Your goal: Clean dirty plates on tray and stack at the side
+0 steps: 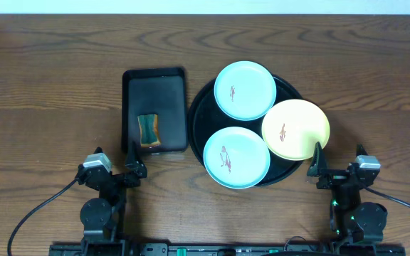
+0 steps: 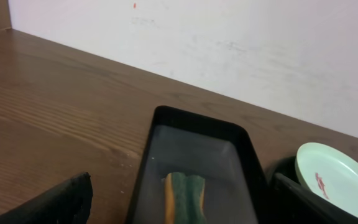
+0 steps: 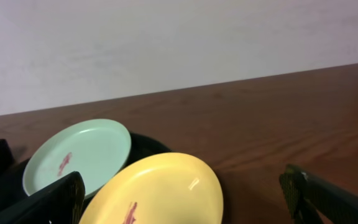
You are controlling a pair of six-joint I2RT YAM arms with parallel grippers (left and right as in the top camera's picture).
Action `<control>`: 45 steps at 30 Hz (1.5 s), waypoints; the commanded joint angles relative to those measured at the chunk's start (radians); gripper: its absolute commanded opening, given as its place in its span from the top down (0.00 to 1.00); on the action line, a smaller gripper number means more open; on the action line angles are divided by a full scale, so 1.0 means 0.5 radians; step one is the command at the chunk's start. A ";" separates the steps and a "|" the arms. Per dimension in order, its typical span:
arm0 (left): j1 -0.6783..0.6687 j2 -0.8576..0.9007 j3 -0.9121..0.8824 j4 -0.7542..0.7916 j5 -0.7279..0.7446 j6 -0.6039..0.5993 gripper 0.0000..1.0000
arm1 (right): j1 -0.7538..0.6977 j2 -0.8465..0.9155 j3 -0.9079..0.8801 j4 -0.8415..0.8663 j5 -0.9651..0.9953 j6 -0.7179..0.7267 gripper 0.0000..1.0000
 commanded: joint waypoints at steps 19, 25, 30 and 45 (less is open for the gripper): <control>0.003 0.874 1.177 -0.384 0.509 -0.023 0.09 | 0.024 0.887 1.247 -0.466 -0.620 0.084 0.01; 0.003 1.584 1.850 -1.074 0.594 0.011 0.10 | 0.024 1.723 2.002 -1.245 -0.907 0.085 0.01; 0.003 1.909 1.923 -1.194 0.671 -0.020 0.10 | 0.024 2.234 2.309 -1.616 -0.916 0.013 0.01; 0.003 2.968 1.914 -1.207 0.533 -0.026 0.41 | 0.025 2.588 2.341 -1.586 -1.178 0.099 0.24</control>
